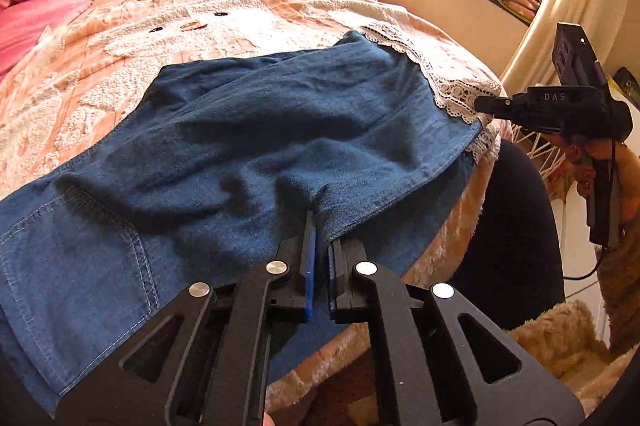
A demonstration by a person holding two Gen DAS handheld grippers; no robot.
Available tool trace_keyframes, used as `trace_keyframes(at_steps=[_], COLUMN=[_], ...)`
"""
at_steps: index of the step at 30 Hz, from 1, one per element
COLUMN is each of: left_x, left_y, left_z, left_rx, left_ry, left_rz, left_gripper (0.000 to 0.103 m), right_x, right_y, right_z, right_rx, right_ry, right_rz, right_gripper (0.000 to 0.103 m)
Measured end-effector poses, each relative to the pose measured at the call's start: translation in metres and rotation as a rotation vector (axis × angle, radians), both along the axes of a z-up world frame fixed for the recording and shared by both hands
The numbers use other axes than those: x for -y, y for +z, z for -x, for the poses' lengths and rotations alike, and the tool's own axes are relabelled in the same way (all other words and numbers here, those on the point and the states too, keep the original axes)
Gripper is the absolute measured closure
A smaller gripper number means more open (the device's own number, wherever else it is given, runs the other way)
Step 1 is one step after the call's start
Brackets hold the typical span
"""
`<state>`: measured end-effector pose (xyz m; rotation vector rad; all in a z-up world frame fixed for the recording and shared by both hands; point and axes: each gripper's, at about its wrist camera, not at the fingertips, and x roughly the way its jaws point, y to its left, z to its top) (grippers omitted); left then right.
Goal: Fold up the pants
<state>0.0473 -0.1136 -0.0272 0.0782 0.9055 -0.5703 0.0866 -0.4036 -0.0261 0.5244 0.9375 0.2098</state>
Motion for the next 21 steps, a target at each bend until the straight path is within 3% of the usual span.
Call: trace_keyframes(at_steps=[5, 11, 15, 21], left_x=[-0.002, 0.009, 0.007, 0.002], left_y=[0.004, -0.013, -0.019, -0.024], left_z=[0.009, 0.012, 0.009, 0.003], left_rx=[0.003, -0.028, -0.056, -0.077], left_ry=[-0.026, -0.059, -0.056, -0.053], left_rz=[-0.007, -0.068, -0.058, -0.032], left_gripper=[0.103, 0.103, 0.103, 0.102], right_x=[0.003, 0.006, 0.008, 0.007], right_y=[-0.003, -0.017, -0.015, 0.009], right_z=[0.006, 0.009, 0.014, 0.027], right_rx=[-0.009, -0.035, -0.039, -0.004], right_ry=[0.012, 0.001, 0.004, -0.017], right_rz=[0.004, 0.019, 0.037, 0.148], right_gripper=[0.094, 0.094, 0.093, 0.081])
